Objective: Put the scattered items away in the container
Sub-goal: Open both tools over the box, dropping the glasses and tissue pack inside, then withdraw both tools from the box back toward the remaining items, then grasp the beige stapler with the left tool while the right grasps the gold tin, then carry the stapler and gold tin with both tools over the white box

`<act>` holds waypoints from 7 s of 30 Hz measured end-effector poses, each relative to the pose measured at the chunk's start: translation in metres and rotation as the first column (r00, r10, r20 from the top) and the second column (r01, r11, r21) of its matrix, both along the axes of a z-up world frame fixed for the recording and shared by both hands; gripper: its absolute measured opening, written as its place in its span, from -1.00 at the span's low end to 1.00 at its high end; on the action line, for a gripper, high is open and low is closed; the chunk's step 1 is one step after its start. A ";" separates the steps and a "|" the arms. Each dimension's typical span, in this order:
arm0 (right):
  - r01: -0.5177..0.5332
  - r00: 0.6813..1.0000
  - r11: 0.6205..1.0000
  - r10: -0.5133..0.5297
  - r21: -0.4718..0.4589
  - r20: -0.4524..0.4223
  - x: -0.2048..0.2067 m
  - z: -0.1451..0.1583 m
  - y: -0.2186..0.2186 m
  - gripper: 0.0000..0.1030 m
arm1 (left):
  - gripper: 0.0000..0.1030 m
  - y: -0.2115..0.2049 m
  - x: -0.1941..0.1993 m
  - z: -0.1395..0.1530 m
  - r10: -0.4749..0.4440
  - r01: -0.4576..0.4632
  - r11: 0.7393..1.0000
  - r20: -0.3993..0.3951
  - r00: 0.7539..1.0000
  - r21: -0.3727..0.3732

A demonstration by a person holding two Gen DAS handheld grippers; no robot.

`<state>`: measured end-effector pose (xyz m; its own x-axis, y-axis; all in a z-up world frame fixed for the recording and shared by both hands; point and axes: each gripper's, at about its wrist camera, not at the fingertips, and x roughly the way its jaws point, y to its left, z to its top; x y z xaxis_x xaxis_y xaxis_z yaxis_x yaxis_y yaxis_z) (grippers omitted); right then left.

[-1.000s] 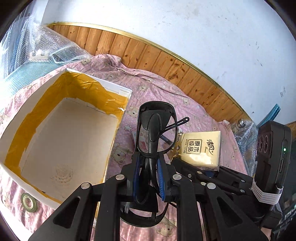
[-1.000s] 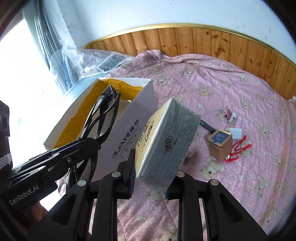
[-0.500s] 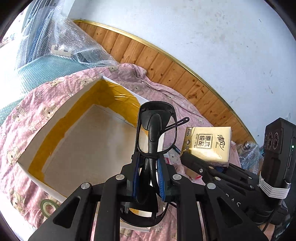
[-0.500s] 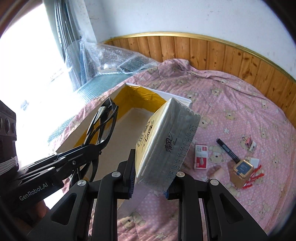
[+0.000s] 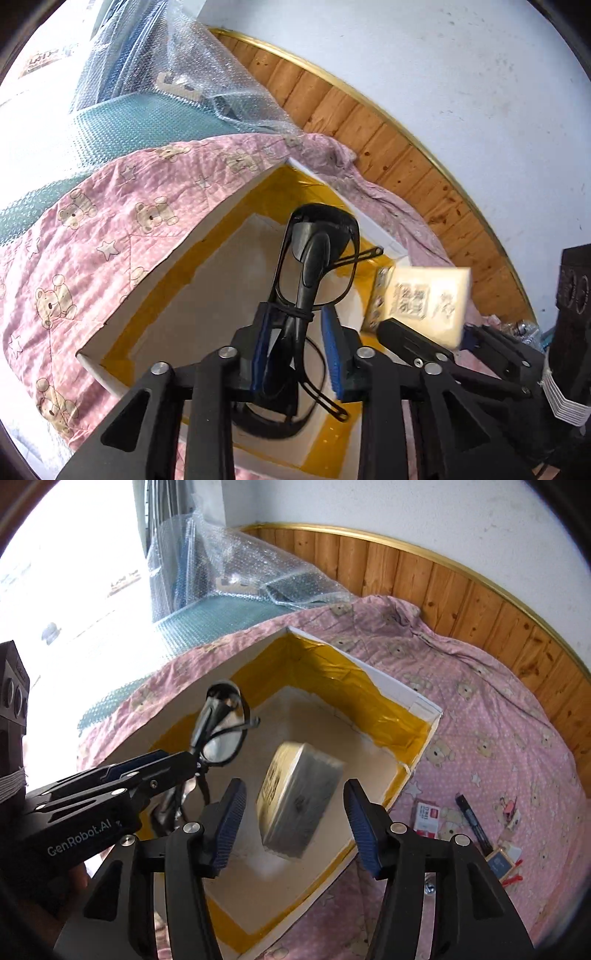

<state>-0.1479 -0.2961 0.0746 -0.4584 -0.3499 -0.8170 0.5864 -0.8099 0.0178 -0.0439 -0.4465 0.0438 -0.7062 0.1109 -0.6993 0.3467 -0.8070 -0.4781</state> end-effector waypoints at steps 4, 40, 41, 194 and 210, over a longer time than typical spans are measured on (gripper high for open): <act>0.040 0.998 0.998 -0.038 -0.040 0.055 0.000 -0.007 0.016 0.13 | -0.27 -0.016 0.005 -0.014 0.024 -0.025 1.000 0.039 0.999 0.013; 0.140 0.981 0.957 -0.100 -0.253 0.164 0.058 -0.003 0.085 0.13 | -0.15 0.050 0.029 0.009 -0.115 0.118 0.991 0.054 0.992 -0.062; 0.147 0.980 0.955 -0.106 -0.257 0.167 0.059 -0.004 0.089 0.13 | -0.15 0.054 0.029 0.009 -0.122 0.126 0.990 0.056 0.991 -0.066; 0.300 0.943 0.924 -0.249 -0.237 0.223 -0.013 -0.084 0.303 0.03 | -0.46 0.265 -0.102 -0.066 -0.452 0.477 0.875 0.207 0.868 -0.089; 0.290 0.952 0.932 -0.256 -0.218 0.170 0.035 -0.066 0.291 0.03 | -0.46 0.265 -0.061 -0.043 -0.465 0.485 0.868 0.164 0.870 -0.106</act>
